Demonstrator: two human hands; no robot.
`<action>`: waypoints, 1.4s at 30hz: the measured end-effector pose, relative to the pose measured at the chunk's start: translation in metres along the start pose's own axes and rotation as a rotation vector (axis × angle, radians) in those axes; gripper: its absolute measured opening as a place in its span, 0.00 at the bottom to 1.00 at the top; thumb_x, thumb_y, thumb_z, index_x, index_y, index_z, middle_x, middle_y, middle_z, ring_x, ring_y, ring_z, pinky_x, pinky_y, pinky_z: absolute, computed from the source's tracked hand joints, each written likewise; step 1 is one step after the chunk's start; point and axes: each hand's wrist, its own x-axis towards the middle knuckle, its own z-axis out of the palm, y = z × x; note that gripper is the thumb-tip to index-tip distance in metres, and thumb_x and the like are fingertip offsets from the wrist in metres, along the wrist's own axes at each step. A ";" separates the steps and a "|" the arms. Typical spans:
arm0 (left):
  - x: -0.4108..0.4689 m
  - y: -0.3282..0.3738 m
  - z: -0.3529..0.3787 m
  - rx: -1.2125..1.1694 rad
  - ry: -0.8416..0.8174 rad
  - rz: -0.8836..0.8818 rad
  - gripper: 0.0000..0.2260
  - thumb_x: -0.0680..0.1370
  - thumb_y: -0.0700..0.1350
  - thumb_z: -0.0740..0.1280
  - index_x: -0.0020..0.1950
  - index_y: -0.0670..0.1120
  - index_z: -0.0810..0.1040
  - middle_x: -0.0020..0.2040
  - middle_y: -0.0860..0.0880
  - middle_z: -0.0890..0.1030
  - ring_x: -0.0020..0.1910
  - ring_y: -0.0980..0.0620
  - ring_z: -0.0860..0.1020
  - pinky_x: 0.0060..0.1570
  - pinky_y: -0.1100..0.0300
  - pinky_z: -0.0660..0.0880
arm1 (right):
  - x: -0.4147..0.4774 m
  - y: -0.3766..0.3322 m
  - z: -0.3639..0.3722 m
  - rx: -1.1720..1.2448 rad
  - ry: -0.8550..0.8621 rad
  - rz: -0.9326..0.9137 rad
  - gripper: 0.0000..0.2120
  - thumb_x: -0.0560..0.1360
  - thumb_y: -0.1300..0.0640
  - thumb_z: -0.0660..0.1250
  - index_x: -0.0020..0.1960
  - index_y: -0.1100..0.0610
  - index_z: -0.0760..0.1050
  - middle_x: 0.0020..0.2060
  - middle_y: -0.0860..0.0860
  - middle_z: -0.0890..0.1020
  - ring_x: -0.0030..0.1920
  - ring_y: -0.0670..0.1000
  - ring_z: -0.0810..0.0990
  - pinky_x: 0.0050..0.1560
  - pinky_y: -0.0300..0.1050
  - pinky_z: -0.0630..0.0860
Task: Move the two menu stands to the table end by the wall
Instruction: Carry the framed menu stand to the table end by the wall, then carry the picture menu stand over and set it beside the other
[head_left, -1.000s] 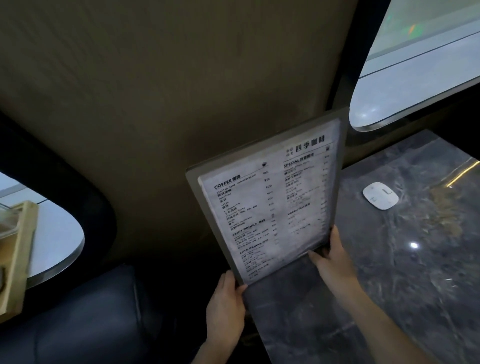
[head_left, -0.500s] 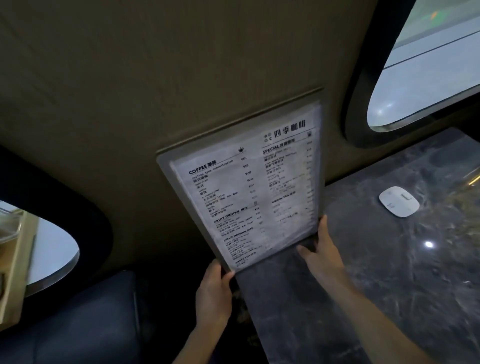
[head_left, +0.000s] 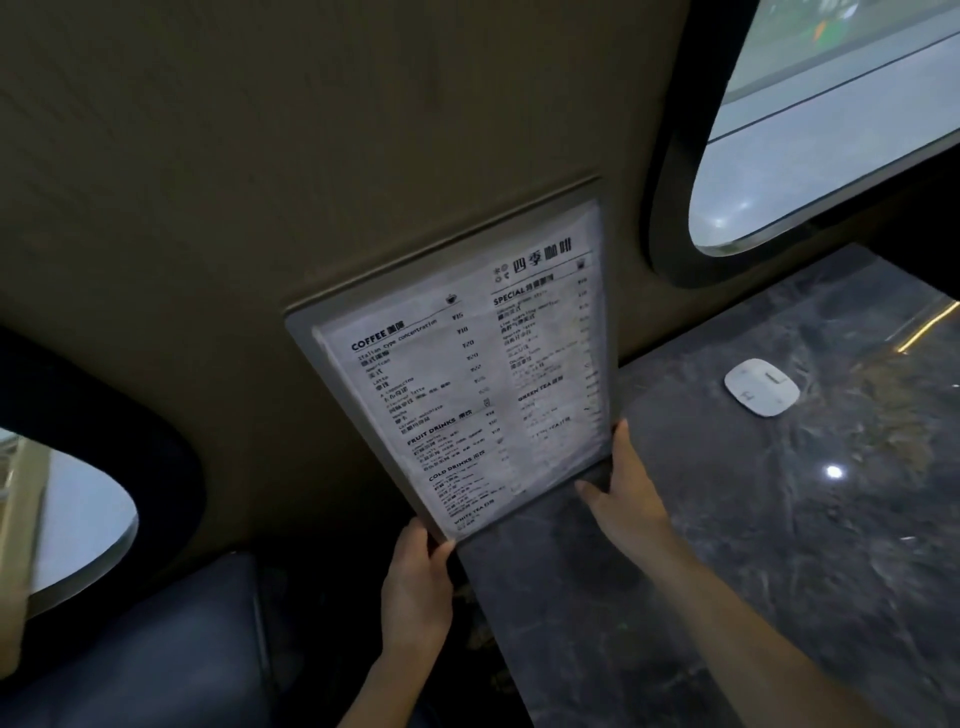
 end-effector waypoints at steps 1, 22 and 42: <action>0.000 0.000 -0.001 0.018 -0.004 -0.002 0.11 0.77 0.43 0.62 0.59 0.49 0.71 0.54 0.49 0.76 0.50 0.54 0.74 0.44 0.58 0.68 | -0.001 0.000 -0.003 -0.005 0.001 0.009 0.40 0.74 0.60 0.64 0.74 0.54 0.39 0.76 0.49 0.50 0.74 0.49 0.51 0.74 0.47 0.51; -0.087 0.124 0.085 0.390 -0.516 0.657 0.18 0.73 0.60 0.62 0.57 0.51 0.73 0.58 0.51 0.79 0.57 0.51 0.76 0.54 0.56 0.73 | -0.163 0.073 -0.132 -0.623 0.321 0.097 0.25 0.73 0.53 0.61 0.68 0.55 0.62 0.64 0.56 0.72 0.61 0.59 0.72 0.59 0.51 0.70; -0.311 0.176 0.255 0.387 -1.010 1.076 0.16 0.74 0.53 0.65 0.57 0.46 0.76 0.56 0.42 0.81 0.55 0.45 0.78 0.53 0.55 0.73 | -0.486 0.225 -0.170 -0.307 0.878 0.903 0.16 0.76 0.50 0.59 0.60 0.57 0.69 0.59 0.58 0.76 0.59 0.57 0.75 0.53 0.48 0.72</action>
